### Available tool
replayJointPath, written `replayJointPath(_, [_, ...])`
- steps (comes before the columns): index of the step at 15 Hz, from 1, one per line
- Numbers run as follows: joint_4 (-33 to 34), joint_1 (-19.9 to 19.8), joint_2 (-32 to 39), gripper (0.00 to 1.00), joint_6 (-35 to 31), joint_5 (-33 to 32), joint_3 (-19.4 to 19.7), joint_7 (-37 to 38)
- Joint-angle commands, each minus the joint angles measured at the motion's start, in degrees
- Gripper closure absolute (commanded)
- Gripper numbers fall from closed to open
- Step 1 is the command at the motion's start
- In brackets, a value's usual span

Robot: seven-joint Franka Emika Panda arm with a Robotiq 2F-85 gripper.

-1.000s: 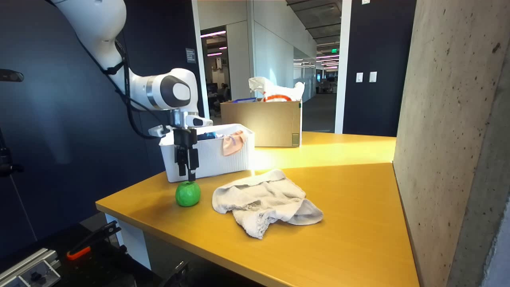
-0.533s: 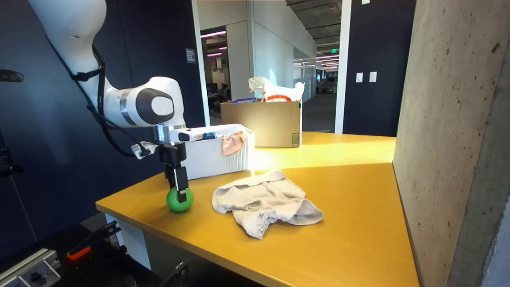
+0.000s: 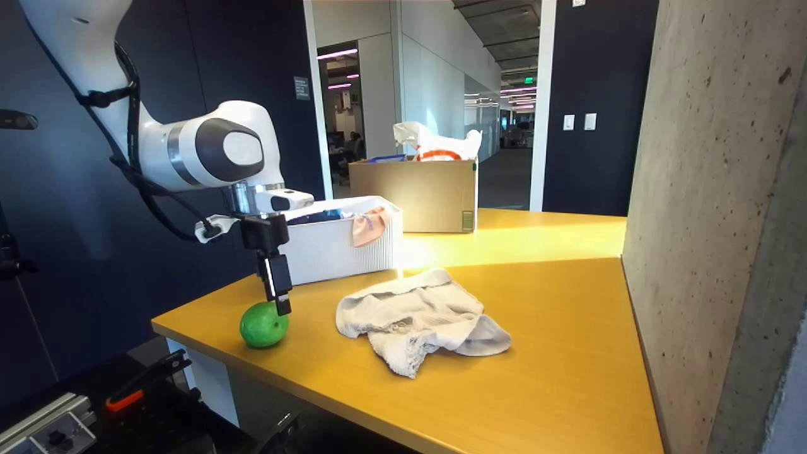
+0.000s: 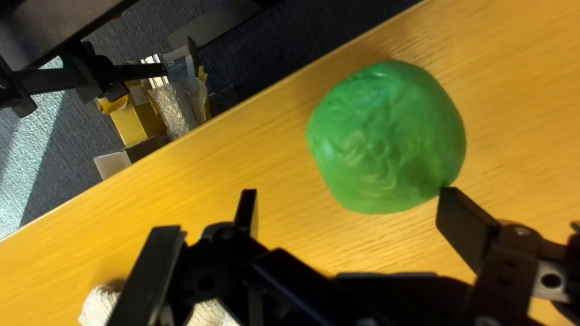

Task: Put the apple on the towel and cover it, then put it in the basket

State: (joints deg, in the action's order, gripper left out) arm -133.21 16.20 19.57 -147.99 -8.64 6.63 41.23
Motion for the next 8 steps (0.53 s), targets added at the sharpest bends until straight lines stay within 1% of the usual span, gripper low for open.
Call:
replayJointPath(1, [0.11,-1.55,1.54,0.0,-1.42,-0.8,-0.37,0.92])
replayJointPath(3, [0.04,-1.52,2.56,0.0,-3.89,-1.21,-0.39,0.77])
replayJointPath(8, [-1.31,0.04,6.05,0.0,-9.85,1.41,-1.77,1.45])
